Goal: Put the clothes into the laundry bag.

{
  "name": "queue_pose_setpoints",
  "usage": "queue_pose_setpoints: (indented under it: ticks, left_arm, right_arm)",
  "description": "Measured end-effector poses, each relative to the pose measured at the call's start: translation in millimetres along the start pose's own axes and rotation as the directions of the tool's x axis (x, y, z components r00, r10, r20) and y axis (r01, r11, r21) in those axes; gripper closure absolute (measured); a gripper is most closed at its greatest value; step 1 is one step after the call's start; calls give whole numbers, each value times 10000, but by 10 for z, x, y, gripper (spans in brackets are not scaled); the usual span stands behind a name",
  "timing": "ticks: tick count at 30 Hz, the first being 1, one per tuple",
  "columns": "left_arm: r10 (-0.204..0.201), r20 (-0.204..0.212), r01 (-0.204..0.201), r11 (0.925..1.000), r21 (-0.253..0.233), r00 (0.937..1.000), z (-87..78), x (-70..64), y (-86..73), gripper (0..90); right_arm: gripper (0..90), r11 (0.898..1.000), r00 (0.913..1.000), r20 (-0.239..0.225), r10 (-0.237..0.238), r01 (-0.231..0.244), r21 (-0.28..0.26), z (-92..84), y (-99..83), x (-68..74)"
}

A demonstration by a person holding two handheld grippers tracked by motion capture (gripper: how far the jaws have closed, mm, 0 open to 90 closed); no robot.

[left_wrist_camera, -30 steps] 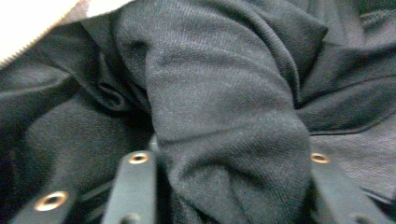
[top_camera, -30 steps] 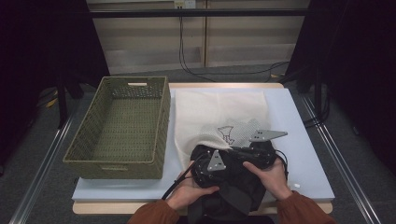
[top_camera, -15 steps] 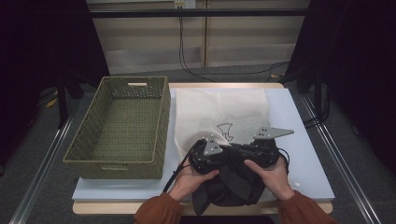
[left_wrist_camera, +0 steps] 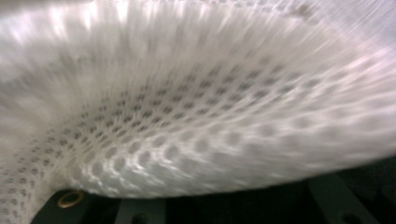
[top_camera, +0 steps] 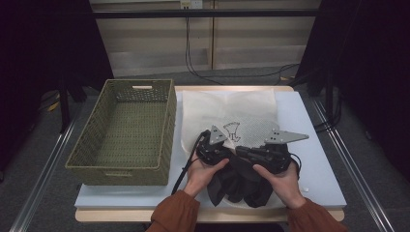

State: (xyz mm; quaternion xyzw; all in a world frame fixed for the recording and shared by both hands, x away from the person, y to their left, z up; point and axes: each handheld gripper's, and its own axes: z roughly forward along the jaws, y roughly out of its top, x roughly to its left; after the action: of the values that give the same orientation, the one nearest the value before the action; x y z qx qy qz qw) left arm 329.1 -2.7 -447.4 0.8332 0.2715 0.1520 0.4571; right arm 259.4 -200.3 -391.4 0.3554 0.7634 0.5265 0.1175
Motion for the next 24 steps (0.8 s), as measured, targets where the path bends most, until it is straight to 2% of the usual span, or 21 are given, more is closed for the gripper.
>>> queue_pose_setpoints:
  ticks: [1,2,3,4,5,7,11,14,17,21,24]
  left_arm:
    - [-13,-186,14,10000,55,9998,57,16,-40,640]
    - [-230,-193,233,9996,134,9995,109,36,-80,636]
    - [-438,-14,438,9989,140,9990,146,58,-118,631]
    - [-448,29,448,9990,10,9990,175,50,-142,620]
    - [-196,-90,197,9996,211,9998,164,42,-141,606]
    - [-65,45,64,9997,214,10000,165,38,-140,570]
    - [-227,422,216,9994,273,9989,135,62,-143,554]
    - [-343,579,324,9989,342,9977,114,71,-133,571]
    - [-658,954,647,9978,139,9933,75,100,-127,588]
    - [-660,1221,646,9978,151,9903,26,115,-110,598]
    - [-652,1259,632,9978,195,9899,6,103,-79,603]
  right_arm:
    - [878,10000,10000,66,26,-26,50,0,-13,-22]
    - [880,9999,9999,109,86,-87,112,6,-34,-52]
    - [885,9996,9997,166,173,-177,205,13,-59,-81]
    - [888,9993,9995,259,189,-198,317,18,-88,-110]
    - [890,9988,9994,243,243,-253,413,30,-116,-136]
    - [891,9977,9993,282,259,-276,619,55,-161,-163]
    - [880,9968,9994,296,166,-189,774,89,-187,-178]
    - [810,9961,9999,160,-1,-13,885,107,-199,-176]
    - [712,9932,9981,490,-360,303,1124,120,-215,-172]
    - [619,9909,9969,667,-422,332,1305,156,-251,-215]
    - [579,9876,9953,720,-640,528,1481,198,-276,-210]
